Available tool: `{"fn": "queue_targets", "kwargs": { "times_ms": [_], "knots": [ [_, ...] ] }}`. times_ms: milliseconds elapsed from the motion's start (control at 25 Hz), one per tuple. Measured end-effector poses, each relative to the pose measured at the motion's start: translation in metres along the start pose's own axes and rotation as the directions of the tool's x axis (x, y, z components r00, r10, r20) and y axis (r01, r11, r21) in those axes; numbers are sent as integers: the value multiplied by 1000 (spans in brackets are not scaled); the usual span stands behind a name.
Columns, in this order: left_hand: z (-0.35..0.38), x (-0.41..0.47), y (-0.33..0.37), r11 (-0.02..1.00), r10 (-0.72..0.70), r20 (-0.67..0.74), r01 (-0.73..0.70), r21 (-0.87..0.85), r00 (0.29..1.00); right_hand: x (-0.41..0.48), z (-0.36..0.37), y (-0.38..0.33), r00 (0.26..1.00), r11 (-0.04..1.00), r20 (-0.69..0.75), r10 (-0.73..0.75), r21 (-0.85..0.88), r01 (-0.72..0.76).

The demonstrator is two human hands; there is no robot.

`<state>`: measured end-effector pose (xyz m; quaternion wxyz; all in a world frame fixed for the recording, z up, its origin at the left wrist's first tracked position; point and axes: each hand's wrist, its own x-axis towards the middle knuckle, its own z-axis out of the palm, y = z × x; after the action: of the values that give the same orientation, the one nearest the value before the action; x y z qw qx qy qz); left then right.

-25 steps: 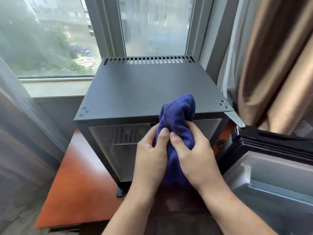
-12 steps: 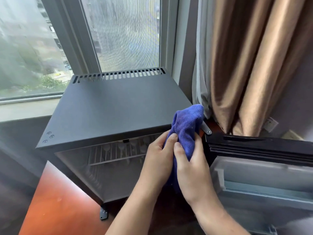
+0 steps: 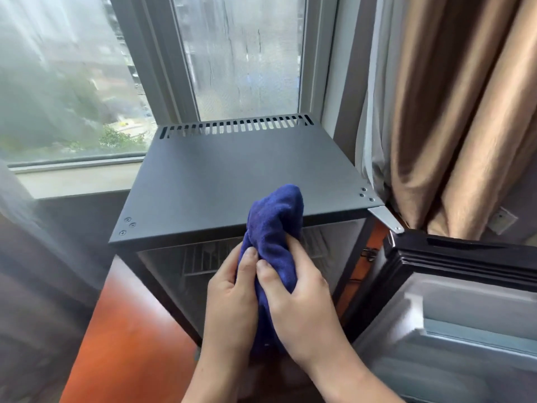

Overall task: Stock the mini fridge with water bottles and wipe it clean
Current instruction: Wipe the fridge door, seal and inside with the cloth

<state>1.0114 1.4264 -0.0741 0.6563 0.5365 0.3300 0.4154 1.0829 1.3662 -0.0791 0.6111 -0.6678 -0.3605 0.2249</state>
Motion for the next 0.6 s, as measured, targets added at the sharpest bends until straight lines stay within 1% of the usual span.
{"fn": "queue_targets", "kwargs": {
  "times_ms": [200, 280, 400, 480, 600],
  "knots": [
    [-51, -1, 6, 999, 31, -130, -33, -13, 991, -4, 47, -14, 988, 999, 151, -18, 48, 11],
    [-75, 0, 7, 999, 35, -211, -40, -21, 977, -3, 70, -17, 976, 998, 217, -29, 64, 15],
    [-109, 0, 7, 997, 82, -321, -82, 13, 944, -4, 106, -20, 947, 998, 317, -54, 56, 38],
    [-127, 1, 6, 995, 95, -364, -94, 20, 927, -5, 124, -21, 933, 998, 356, -57, 51, 42],
    [-143, 4, -6, 995, 101, -387, -94, 38, 916, -6, 140, -15, 925, 999, 376, -54, 22, 49]
  ]
}}
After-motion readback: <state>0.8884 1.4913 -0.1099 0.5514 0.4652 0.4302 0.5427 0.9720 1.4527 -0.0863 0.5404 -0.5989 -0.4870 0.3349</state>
